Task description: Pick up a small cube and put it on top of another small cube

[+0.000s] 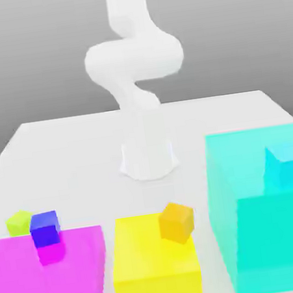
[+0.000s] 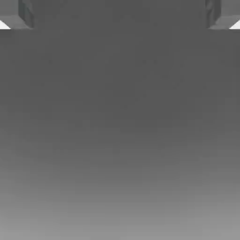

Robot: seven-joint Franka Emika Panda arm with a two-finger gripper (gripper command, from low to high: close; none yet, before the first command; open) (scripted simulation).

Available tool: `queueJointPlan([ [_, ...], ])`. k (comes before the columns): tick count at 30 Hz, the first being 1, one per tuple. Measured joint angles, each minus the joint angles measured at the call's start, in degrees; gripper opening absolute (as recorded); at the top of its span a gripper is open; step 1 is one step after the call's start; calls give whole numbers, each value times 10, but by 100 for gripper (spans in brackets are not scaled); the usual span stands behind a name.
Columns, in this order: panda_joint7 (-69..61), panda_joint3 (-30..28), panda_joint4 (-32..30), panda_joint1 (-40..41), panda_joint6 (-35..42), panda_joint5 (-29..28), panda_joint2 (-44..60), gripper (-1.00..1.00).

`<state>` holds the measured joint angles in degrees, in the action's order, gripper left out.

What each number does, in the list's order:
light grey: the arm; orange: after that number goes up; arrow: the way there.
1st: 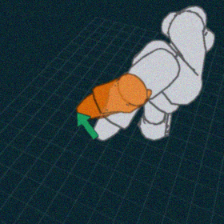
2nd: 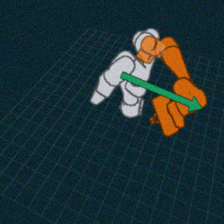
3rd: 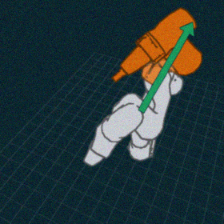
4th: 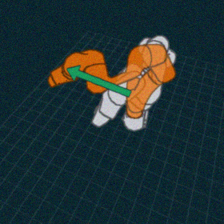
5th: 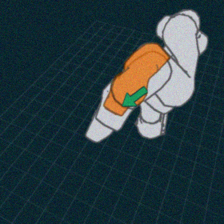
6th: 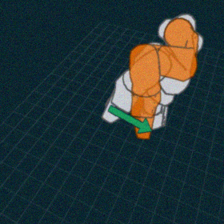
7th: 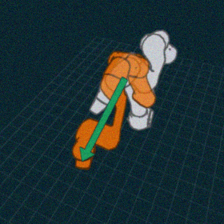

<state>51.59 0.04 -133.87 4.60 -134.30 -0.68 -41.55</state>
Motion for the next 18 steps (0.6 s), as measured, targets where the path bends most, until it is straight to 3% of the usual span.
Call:
queueJointPlan([
  [18, 412, -66, -150, 280, -179, -44, 309, 0],
])
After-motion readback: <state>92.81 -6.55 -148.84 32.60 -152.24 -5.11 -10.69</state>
